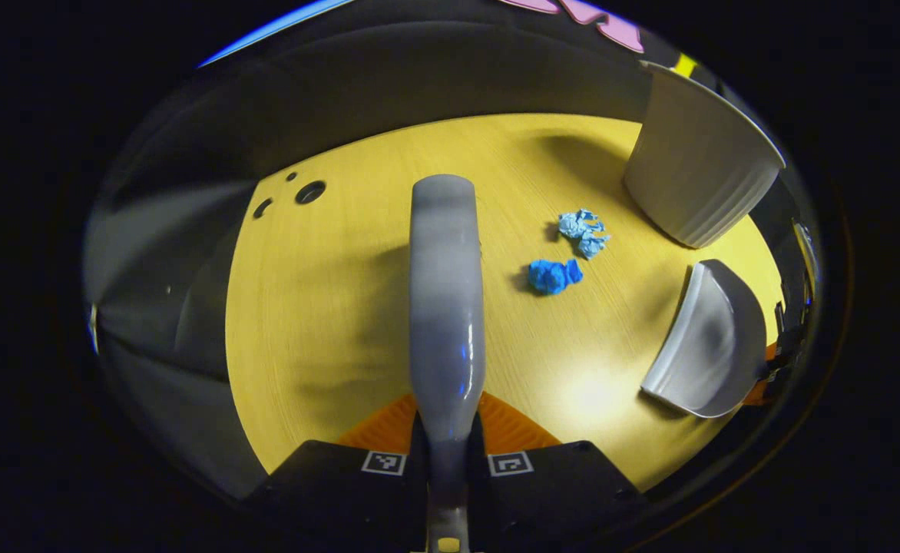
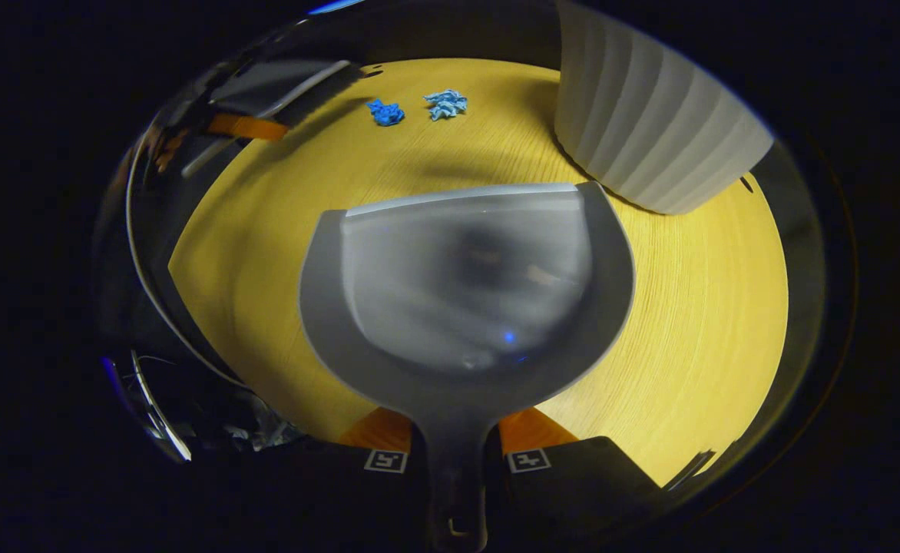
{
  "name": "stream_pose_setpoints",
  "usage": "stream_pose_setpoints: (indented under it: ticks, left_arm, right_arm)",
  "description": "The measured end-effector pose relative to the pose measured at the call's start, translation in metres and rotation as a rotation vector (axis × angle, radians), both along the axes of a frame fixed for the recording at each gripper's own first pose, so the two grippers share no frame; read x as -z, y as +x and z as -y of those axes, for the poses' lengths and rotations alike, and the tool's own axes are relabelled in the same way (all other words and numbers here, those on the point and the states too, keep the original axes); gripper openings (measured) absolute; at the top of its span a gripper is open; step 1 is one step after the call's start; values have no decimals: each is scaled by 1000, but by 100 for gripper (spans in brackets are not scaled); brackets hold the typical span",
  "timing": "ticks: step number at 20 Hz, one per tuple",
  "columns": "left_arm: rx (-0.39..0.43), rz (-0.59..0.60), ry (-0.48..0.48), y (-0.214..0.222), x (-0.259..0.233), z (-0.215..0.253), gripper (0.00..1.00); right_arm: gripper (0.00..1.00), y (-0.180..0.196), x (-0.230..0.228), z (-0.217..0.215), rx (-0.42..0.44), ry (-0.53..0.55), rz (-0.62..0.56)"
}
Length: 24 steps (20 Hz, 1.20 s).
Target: Pick up the small broom and dustpan from the desktop, sweep the trash into the dustpan with the broom, and then empty the trash into the garbage bin.
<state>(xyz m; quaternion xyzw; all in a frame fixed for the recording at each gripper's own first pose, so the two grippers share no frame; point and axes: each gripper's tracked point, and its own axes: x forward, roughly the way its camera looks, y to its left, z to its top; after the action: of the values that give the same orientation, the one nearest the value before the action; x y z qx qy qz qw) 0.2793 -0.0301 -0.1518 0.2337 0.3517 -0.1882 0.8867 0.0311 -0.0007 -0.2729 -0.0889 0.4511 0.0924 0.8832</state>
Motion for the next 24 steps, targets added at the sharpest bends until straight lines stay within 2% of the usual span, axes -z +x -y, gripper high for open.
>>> stream_pose_setpoints:
  ticks: [5,8,9,10,14,22,24]
  left_arm:
    - [153,-5,202,49,1,29,24]
    - [213,-23,279,62,9,46,24]
    - [228,-28,299,66,13,50,28]
    - [245,-30,323,69,14,55,24]
    - [335,-21,376,74,12,72,24]
    - [515,-10,424,58,16,94,24]
    - [546,-33,411,50,20,100,24]
  right_arm:
    - [32,6,-4,5,-25,26,-26]
    - [32,8,-4,6,-54,21,-39]
    - [32,8,-4,7,-74,5,-35]
    - [32,8,-4,7,-97,-9,-31]
    - [32,9,-1,2,-130,-11,-37]
    - [32,15,-3,2,-150,-11,-28]
    - [32,16,0,2,-156,-13,-22]
